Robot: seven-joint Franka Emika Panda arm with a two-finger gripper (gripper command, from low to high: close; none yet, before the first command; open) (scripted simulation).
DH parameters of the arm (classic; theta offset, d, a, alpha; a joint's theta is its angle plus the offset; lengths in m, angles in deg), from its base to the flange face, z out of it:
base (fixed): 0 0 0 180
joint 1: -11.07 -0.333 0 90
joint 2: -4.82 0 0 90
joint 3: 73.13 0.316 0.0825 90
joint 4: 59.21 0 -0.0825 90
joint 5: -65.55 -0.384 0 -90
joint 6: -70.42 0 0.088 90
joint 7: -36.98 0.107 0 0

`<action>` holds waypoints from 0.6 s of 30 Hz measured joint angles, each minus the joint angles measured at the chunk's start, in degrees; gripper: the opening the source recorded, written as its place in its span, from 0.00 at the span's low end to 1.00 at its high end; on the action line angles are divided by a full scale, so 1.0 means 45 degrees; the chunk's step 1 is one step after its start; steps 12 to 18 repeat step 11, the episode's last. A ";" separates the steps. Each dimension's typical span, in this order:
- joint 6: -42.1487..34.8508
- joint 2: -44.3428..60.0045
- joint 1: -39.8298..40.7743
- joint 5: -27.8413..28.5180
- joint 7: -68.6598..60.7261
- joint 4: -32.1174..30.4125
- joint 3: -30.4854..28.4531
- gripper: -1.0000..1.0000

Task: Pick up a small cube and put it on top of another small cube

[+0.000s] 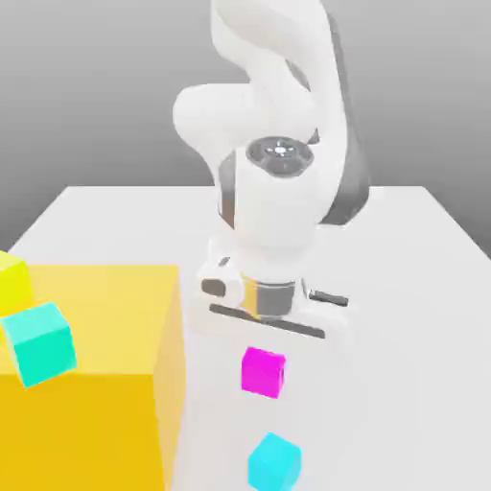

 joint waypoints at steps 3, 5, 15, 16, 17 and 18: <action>-0.0383 0.0509 0.0182 -0.0197 -0.1536 0.1262 0.0149 0.00; 0.0175 0.1228 0.0233 -0.0036 -0.1714 0.1559 0.0095 0.00; 0.1310 0.2476 0.0089 0.0309 -0.1549 0.1705 -0.0133 1.00; 0.1310 0.2476 0.0089 0.0309 -0.1549 0.1705 -0.0133 1.00; 0.1310 0.2476 0.0089 0.0309 -0.1549 0.1705 -0.0133 1.00; 0.1310 0.2476 0.0089 0.0309 -0.1549 0.1705 -0.0133 1.00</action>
